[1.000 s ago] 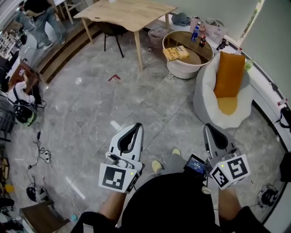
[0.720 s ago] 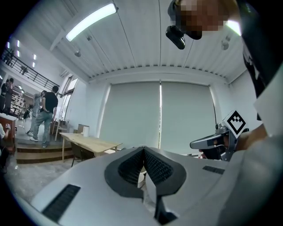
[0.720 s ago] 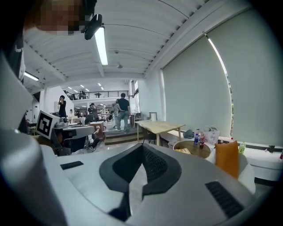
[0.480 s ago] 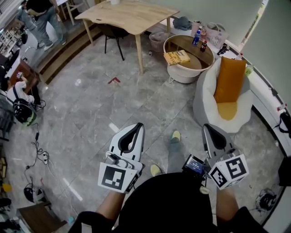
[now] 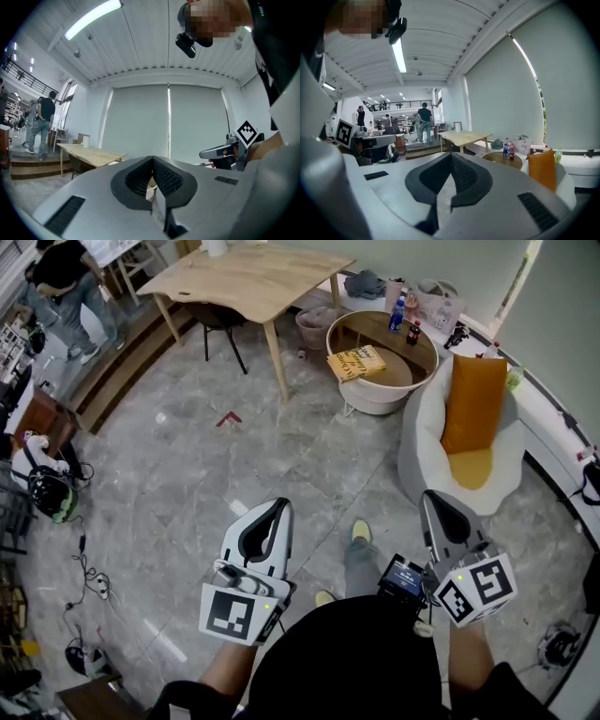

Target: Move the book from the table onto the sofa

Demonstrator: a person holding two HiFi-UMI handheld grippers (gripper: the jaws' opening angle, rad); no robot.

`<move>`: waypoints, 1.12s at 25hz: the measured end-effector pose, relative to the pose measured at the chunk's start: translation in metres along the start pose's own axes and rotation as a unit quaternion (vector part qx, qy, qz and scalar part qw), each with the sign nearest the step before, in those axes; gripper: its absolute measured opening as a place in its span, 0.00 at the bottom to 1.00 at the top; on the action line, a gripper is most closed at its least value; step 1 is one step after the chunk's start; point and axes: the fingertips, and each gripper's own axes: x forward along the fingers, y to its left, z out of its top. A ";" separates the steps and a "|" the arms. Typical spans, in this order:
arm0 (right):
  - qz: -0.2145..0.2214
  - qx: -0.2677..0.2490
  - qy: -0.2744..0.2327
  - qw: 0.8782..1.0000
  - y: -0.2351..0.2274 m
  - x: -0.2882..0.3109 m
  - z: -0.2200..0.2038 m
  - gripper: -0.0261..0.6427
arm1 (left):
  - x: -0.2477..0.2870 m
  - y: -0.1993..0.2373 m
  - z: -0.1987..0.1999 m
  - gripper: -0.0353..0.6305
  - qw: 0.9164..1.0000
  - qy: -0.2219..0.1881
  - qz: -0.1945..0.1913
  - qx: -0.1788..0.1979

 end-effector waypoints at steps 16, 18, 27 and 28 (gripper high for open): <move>0.007 0.028 0.015 0.999 -0.124 0.105 0.038 0.05 | 0.176 0.030 0.003 0.07 0.999 0.036 -0.010 -0.006; 0.012 0.039 0.012 0.999 -0.137 0.117 0.043 0.05 | 0.194 0.035 0.004 0.07 0.999 0.041 -0.007 -0.008; 0.011 0.014 0.019 1.000 -0.194 0.150 0.055 0.05 | 0.267 0.036 0.000 0.07 0.998 0.055 -0.003 -0.004; 0.011 0.018 0.019 1.000 -0.201 0.152 0.054 0.05 | 0.275 0.033 0.000 0.07 0.998 0.056 -0.004 -0.003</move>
